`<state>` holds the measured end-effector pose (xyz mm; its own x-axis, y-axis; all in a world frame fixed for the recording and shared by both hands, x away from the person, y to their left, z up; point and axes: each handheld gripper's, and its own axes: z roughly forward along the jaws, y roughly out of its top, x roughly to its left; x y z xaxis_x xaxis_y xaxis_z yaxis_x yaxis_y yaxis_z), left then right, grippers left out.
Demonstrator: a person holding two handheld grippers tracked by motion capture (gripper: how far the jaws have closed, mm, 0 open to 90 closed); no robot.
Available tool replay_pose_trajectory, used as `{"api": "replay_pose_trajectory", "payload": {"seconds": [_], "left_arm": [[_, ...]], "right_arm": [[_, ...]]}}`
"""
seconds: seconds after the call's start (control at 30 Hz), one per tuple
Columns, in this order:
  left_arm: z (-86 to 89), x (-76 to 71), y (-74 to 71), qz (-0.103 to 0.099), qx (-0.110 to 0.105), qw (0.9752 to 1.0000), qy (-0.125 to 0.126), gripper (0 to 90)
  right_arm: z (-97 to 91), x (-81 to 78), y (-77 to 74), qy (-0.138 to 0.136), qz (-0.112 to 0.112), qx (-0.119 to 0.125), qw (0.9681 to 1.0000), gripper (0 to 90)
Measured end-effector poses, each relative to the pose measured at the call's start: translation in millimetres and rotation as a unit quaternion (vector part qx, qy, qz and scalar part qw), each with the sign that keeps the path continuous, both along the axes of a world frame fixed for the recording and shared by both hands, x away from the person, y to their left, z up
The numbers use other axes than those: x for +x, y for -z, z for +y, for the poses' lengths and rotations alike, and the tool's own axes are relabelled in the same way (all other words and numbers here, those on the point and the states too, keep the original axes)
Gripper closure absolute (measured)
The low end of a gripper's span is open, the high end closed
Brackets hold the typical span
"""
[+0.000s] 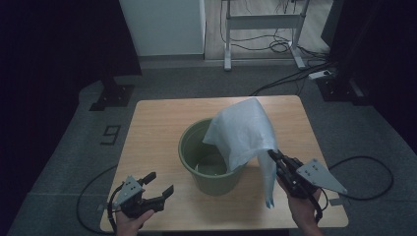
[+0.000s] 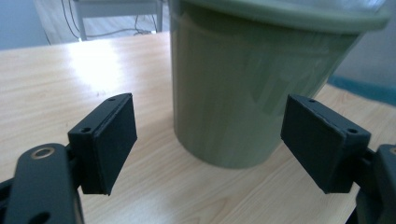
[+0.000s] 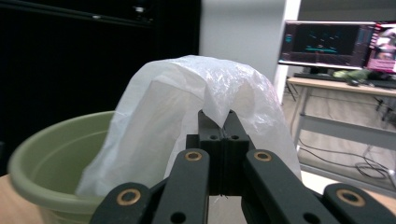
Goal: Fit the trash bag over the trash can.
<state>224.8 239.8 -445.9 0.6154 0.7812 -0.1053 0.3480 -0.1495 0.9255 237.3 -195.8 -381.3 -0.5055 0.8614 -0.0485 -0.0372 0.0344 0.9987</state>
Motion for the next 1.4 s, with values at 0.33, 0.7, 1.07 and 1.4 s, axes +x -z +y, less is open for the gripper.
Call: {"api": "replay_pose_trajectory", "payload": {"seconds": [0.33,0.7,1.07,1.4], "left_arm": [[-26.4,-1.6,-27.3,-0.023,-0.008,0.9996,0.014,17.9],[-60.8,4.4,-48.5,-0.042,-0.010,0.9984,0.037,17.9],[-76.1,12.2,-51.9,-0.045,-0.015,0.9981,0.039,18.9],[-84.2,16.0,-51.6,-0.049,-0.011,0.9979,0.042,19.6]], "right_arm": [[28.7,2.0,-0.7,-0.036,0.010,-0.029,0.9989,88.9],[49.5,1.4,3.1,-0.068,0.021,-0.052,0.9961,88.9],[55.1,1.1,5.9,-0.081,0.029,-0.056,0.9948,88.9],[67.5,2.4,3.7,-0.092,0.034,-0.067,0.9930,88.9]]}}
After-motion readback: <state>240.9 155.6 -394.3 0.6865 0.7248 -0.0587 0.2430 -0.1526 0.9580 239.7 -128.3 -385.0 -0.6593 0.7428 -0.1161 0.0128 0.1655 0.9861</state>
